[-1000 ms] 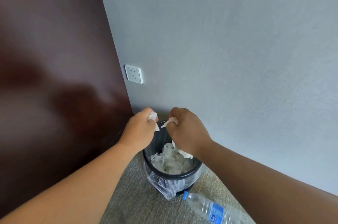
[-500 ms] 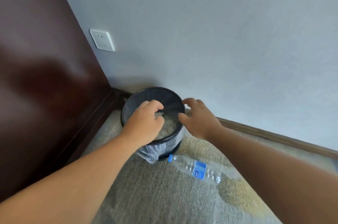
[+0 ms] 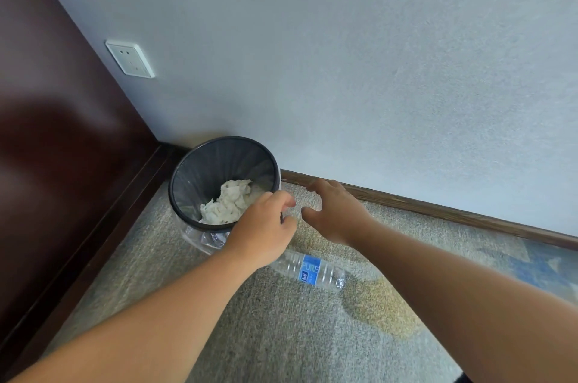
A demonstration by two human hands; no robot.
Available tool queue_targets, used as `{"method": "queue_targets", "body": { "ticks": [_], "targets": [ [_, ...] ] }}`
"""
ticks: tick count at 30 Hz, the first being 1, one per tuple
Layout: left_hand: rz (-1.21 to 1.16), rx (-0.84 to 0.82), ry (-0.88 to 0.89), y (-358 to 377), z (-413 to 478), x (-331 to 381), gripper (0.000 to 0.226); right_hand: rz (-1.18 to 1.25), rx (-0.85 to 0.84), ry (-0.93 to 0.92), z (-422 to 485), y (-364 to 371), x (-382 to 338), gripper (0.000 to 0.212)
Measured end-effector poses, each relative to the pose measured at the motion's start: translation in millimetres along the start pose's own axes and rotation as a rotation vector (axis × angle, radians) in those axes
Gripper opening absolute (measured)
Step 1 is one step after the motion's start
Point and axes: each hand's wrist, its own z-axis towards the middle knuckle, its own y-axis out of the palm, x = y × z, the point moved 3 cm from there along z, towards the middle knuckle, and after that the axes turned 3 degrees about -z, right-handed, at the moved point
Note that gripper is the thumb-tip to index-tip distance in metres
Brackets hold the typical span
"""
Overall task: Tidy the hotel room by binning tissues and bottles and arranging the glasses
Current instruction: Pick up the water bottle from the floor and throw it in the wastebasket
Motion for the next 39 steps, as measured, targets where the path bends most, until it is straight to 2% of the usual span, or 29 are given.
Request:
{"method": "queue_targets", "body": {
  "ticks": [6,13,20,25,28,34,39],
  "targets": [
    [0.036,-0.060,-0.028,32,-22,-21,0.025,-0.024,-0.066,0.014,-12,20,28,0.057],
    [0.064,-0.131,-0.184,73,-38,-75,0.019,-0.083,-0.198,0.040,-18,87,58,0.061],
    [0.009,-0.193,-0.275,115,-51,-126,0.025,-0.235,-0.276,0.073,-9,169,84,0.080],
    [0.016,-0.242,-0.274,126,-55,-149,0.030,-0.262,-0.227,0.107,5,208,98,0.101],
    [0.042,-0.266,-0.279,126,-53,-159,0.031,-0.306,-0.231,0.138,12,223,107,0.106],
    [0.067,-0.280,-0.271,114,-44,-162,0.032,-0.314,-0.255,0.195,10,226,116,0.084],
    [0.083,-0.258,-0.230,92,-42,-125,0.028,-0.211,-0.186,0.192,0,162,111,0.083]
  ]
}}
